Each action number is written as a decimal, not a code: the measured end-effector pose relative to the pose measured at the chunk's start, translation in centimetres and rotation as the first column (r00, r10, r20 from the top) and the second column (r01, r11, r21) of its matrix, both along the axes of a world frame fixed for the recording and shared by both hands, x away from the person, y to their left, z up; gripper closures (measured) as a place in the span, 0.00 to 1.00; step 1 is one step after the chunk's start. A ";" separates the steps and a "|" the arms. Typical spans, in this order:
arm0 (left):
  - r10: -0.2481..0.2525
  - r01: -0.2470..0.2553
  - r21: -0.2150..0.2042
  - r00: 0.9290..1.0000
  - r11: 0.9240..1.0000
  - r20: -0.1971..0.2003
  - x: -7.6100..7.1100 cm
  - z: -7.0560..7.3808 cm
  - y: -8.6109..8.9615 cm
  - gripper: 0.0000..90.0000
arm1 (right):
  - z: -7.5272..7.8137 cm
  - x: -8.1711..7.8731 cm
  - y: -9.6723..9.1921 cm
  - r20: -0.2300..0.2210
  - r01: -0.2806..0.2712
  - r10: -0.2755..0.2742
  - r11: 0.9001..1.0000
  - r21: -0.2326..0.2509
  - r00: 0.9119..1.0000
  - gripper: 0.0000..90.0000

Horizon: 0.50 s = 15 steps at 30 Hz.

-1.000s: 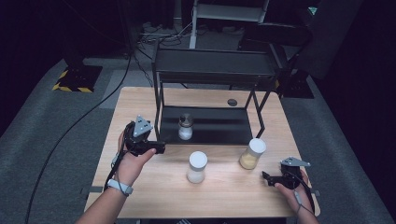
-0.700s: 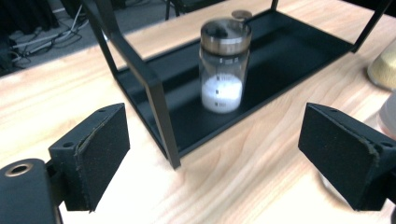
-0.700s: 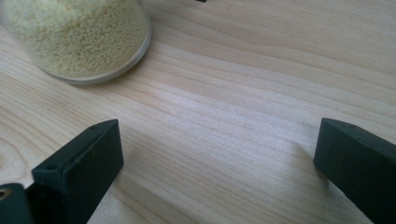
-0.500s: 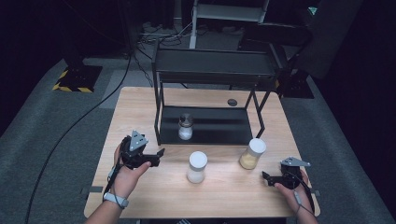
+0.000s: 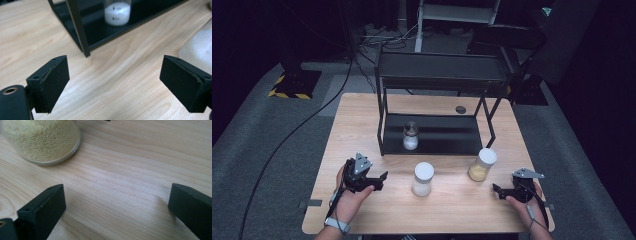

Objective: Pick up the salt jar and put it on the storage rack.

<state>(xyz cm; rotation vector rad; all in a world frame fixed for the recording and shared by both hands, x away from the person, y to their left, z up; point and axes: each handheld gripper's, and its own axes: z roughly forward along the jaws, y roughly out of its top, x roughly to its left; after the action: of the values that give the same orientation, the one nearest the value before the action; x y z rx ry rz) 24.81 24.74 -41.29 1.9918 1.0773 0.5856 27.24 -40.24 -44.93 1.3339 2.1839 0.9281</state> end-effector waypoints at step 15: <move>0.028 -0.028 0.011 0.997 1.000 -0.066 -0.6 -2.6 -0.3 0.10 | 0.0 0.0 0.0 0.000 0.000 0.000 1.000 0.000 1.000 0.01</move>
<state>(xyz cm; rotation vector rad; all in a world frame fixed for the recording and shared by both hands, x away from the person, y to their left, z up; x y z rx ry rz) 24.19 24.45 -43.91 2.0206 1.1458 0.5444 27.23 -40.24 -44.93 1.3333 2.1838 0.9280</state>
